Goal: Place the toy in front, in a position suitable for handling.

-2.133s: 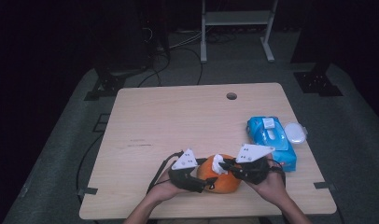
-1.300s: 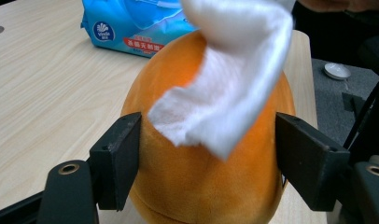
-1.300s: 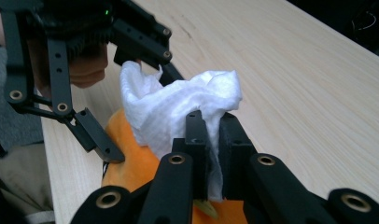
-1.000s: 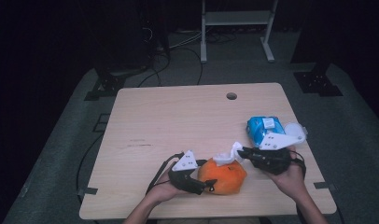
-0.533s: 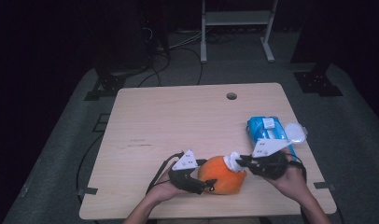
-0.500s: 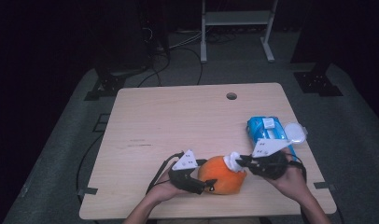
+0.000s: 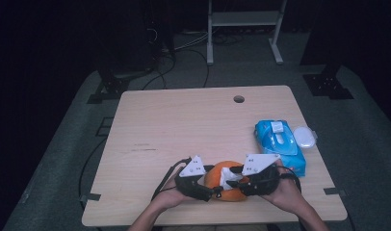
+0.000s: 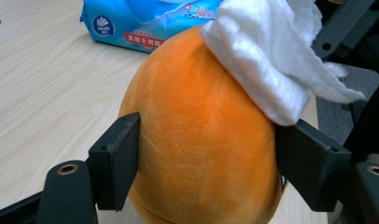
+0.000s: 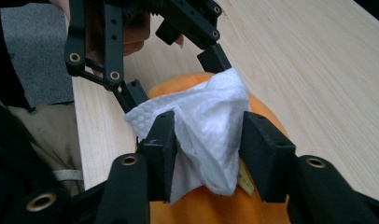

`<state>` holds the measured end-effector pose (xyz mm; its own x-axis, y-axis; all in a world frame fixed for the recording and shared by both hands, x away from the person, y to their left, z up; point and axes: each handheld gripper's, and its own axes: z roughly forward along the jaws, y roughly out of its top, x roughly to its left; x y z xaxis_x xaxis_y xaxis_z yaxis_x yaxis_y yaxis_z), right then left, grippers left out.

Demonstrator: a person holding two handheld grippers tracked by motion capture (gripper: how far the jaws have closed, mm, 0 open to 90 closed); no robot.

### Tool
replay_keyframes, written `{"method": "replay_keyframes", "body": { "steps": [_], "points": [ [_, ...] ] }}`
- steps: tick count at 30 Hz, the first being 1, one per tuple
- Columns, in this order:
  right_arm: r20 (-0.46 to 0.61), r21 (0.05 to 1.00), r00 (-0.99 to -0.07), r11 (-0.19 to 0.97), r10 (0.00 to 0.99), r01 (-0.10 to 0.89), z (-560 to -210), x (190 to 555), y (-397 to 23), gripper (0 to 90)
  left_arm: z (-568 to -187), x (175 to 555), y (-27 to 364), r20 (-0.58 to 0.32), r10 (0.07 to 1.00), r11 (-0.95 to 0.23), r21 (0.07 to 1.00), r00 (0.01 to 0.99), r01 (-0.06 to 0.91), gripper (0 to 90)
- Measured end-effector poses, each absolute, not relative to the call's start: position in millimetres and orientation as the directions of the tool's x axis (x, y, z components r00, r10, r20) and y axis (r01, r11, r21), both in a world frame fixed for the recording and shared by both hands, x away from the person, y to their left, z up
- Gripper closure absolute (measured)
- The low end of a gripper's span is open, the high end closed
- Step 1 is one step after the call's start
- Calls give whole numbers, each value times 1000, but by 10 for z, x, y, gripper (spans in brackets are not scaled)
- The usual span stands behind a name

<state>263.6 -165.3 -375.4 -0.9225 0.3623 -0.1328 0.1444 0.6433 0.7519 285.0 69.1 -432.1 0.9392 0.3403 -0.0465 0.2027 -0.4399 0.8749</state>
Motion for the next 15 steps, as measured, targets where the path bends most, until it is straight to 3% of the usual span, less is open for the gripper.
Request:
{"method": "replay_keyframes", "body": {
  "steps": [8, 15],
  "points": [
    [-157, 758, -920, 641, 359, 120, -3825, 2633, -1562, 523, -4317, 2817, 671, -13, 326, -472, 864, 945, 175, 274],
    [-196, 746, -903, 656, 383, 116, -3925, 2618, -1482, 593, -4334, 2800, 645, 23, 311, -506, 850, 950, 145, 278]
  ]
}}
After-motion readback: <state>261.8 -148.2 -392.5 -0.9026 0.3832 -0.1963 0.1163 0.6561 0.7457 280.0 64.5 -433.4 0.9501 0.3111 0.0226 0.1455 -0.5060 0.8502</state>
